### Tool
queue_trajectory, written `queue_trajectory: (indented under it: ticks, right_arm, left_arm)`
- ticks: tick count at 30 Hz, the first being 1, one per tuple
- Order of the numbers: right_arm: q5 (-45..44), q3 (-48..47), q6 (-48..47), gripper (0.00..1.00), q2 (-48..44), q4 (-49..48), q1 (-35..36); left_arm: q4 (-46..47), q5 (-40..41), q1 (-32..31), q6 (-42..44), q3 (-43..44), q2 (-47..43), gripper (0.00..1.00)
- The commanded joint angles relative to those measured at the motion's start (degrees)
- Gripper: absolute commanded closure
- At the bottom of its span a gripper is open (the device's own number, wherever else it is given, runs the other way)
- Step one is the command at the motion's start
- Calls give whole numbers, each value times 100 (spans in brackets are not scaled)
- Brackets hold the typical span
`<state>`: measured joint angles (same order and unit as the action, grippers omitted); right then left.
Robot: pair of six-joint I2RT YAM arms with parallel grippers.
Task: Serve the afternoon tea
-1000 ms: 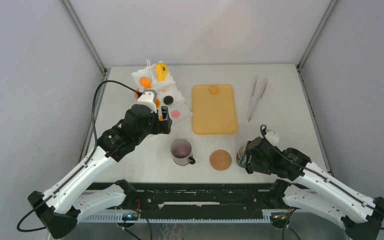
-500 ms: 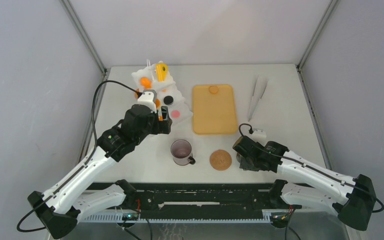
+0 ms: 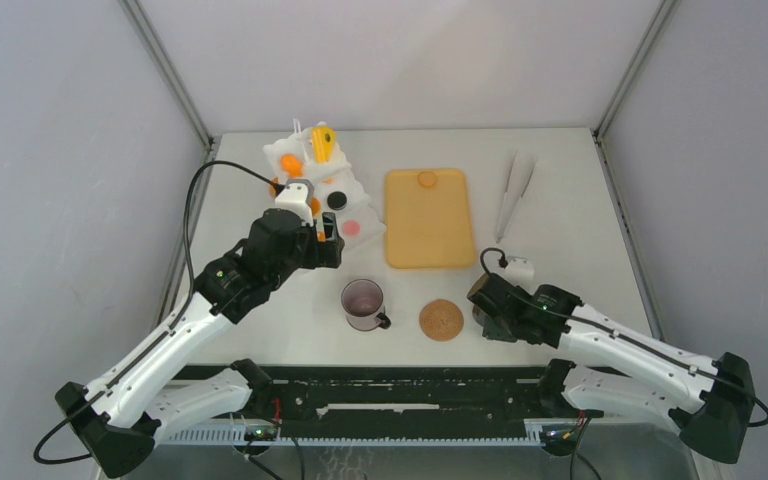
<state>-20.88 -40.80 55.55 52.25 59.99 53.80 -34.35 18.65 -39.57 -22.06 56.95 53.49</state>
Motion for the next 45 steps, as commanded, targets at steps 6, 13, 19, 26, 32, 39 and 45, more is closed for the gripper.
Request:
queue_trajectory:
  ticks: [6, 13, 19, 26, 32, 39, 45]
  right_arm:
    - [-335, -661, -513, 100, -4, -1090, 699]
    - [-82, -713, -671, 100, 668, -1509, 1055]
    - [141, -711, -818, 100, 948, -1643, 1115]
    - [258, -717, -869, 100, 1136, -1637, 1124]
    - [361, -716, -823, 79, 1109, -1582, 1124]
    - [-81, -1093, -757, 34, 649, -1052, 1092]
    - [-618, -1668, -1129, 30, 287, -582, 304]
  left_arm:
    - [188, 82, 28, -19, -134, -146, 14]
    - [146, 129, 27, -25, -178, -190, 14]
    - [144, 147, 24, -52, -209, -204, 14]
    - [142, 147, 28, -62, -210, -179, 14]
    - [138, 156, 28, -52, -191, -183, 14]
    - [105, 216, 28, -11, -81, -190, 14]
    - [15, 376, 37, 101, 194, -232, 13]
